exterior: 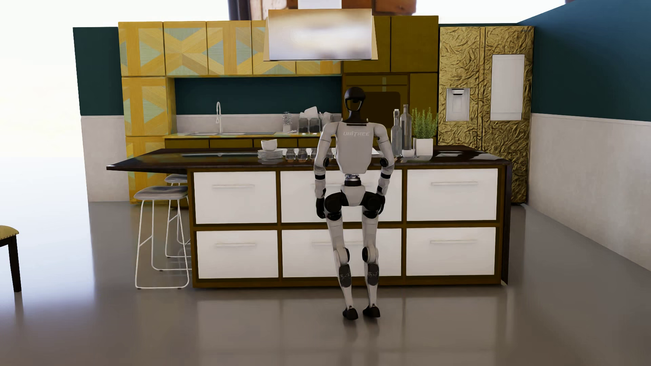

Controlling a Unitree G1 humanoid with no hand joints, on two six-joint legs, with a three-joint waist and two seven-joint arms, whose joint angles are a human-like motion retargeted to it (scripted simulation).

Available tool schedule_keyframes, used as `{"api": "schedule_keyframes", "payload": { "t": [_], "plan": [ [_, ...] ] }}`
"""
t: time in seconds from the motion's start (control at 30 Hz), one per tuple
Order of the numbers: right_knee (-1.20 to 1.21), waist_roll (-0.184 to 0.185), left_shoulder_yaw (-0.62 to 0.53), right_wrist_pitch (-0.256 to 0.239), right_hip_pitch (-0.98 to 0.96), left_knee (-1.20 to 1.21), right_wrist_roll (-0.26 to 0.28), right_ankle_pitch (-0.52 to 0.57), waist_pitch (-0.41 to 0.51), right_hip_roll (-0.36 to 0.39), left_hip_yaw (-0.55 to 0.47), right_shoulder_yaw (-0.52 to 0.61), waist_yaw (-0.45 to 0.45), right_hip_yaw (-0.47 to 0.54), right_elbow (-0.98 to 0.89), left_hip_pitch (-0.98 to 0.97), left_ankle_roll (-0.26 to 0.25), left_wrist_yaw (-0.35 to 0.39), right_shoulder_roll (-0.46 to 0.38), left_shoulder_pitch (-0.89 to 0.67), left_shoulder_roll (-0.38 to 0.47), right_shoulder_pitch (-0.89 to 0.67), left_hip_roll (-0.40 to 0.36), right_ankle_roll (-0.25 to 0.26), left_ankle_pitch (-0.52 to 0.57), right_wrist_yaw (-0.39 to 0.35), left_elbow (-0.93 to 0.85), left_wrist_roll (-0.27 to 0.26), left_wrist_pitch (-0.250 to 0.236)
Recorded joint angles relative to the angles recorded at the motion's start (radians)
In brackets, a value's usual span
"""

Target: Approach the corner

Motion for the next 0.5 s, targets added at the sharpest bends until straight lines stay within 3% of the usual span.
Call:
{"api": "schedule_keyframes", "payload": {
  "t": [0.5],
  "plan": [
    [0.006, -0.004, 0.019, 0.000, -0.003, 0.006, 0.000, -0.004, -0.007, 0.001, 0.000, -0.008, 0.011, 0.000, -0.002, 0.002, 0.000, 0.000, 0.011, -0.004, -0.006, 0.006, -0.001, 0.000, -0.002, 0.000, 0.027, 0.000, 0.000]
  ]
}}
